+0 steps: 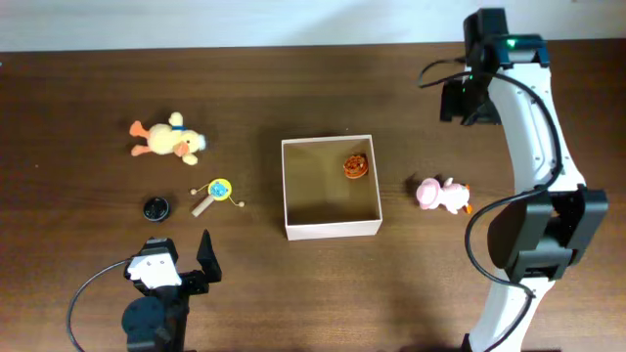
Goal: Pack container
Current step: 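Move the right gripper down onto the pink plush pig and grasp it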
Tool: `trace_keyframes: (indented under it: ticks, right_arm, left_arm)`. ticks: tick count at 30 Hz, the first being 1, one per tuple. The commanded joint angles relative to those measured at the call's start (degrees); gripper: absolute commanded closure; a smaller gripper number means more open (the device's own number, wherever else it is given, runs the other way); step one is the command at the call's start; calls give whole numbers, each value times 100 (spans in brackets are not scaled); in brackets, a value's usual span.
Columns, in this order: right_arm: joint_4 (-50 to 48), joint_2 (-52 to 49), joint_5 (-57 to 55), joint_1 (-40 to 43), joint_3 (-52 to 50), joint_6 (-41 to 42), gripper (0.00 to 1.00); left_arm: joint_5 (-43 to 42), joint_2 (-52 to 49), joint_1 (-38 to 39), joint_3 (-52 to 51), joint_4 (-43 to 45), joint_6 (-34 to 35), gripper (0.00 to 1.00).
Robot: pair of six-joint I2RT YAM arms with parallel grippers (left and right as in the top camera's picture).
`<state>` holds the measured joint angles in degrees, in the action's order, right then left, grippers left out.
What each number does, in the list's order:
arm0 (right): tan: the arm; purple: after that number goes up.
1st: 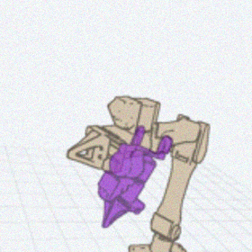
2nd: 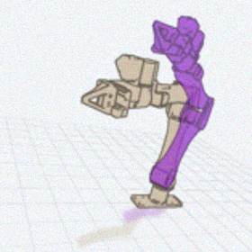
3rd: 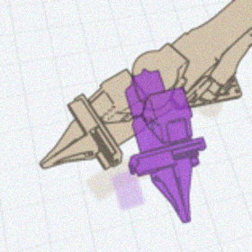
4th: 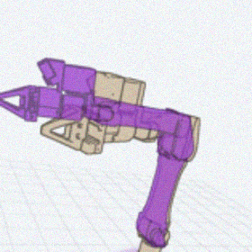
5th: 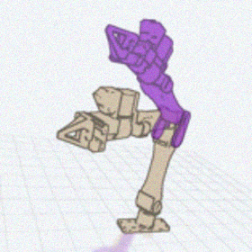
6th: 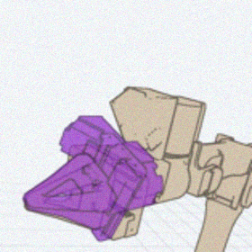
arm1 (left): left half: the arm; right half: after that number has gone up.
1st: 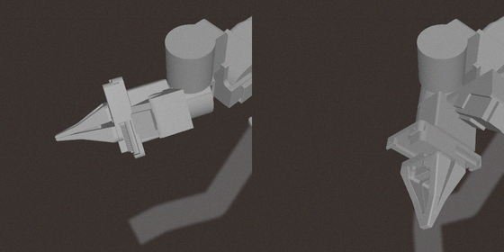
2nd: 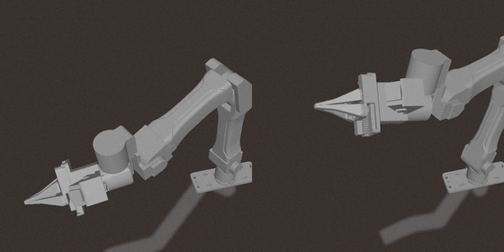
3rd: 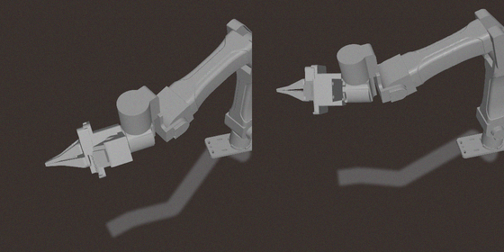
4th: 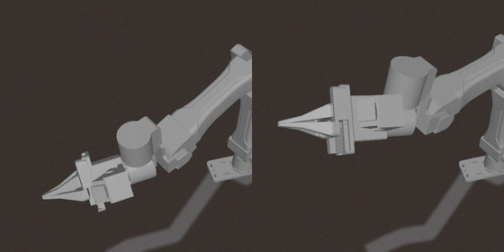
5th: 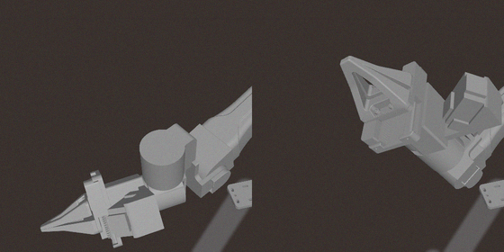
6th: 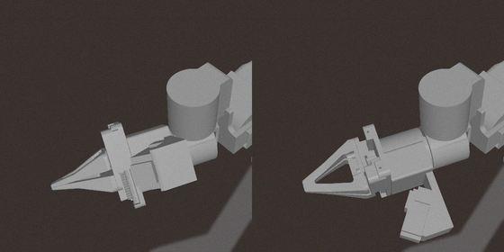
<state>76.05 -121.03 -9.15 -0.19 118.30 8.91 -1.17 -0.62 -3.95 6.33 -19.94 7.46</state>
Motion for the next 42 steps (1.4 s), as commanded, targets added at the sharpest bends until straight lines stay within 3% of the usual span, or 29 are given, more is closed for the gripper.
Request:
trace_keyframes:
  ticks: [1,17,23,27,36,40,42]
  right_arm:
    - [122,-42,52,-7,-225,107,34]
    - [457,188,492,-17,-1631,15,34]
    - [28,240,605,-17,-2288,-181,33]
    - [-256,240,811,-17,-2485,-560,27]
    - [-1102,240,876,-17,-3373,-568,26]
    - [-1228,240,876,-15,-3510,-566,36]
    - [-1272,240,874,-11,-3510,-566,52]
  left_arm:
    - [-79,28,-39,-24,-2,-92,1]
    - [-79,28,-39,-24,-2,-92,1]
    - [-79,28,-39,-24,-2,-92,1]
    - [-79,28,-39,-24,-2,-92,1]
    - [-79,28,-39,-24,-2,-92,1]
    - [-79,28,-39,-24,-2,-92,1]
    - [-79,28,-39,-24,-2,-92,1]
